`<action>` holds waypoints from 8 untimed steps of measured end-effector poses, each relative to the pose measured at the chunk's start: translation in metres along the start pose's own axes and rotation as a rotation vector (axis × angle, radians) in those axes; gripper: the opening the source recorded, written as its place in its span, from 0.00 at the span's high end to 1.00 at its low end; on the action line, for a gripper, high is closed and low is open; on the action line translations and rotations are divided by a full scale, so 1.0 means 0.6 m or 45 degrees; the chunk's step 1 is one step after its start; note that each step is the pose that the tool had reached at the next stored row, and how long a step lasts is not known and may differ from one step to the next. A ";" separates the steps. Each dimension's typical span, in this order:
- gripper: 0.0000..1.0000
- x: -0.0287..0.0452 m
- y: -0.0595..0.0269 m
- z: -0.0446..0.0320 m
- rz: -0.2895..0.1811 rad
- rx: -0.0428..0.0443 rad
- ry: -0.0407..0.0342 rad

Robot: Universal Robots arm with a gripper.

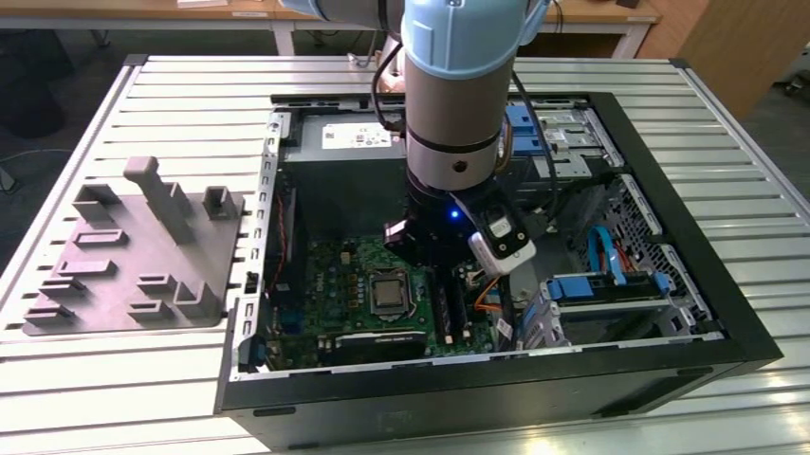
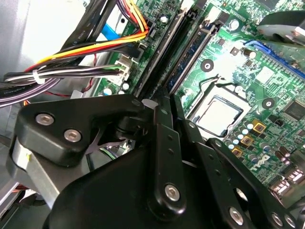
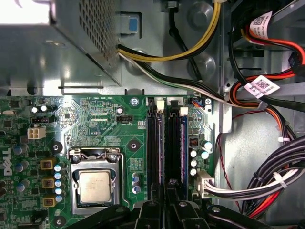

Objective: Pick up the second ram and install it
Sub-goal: 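Insert the second ram into the second slot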

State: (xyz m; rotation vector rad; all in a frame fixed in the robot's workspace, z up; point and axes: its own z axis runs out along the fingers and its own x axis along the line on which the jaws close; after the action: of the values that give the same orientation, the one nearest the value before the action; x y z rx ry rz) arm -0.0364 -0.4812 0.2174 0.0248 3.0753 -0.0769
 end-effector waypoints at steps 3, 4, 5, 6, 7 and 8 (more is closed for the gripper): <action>0.82 0.000 0.000 0.000 0.000 0.000 0.0001; 0.82 0.000 0.000 0.001 0.000 0.000 0.0000; 0.82 0.000 0.000 0.001 0.000 0.000 0.0000; 0.82 0.000 0.000 0.001 0.000 0.000 0.0000; 0.83 0.000 0.000 0.001 0.000 0.000 0.0001; 0.89 0.000 0.000 0.001 0.000 0.000 0.0002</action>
State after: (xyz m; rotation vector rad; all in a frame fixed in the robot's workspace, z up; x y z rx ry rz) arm -0.0365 -0.4812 0.2167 0.0248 3.0755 -0.0772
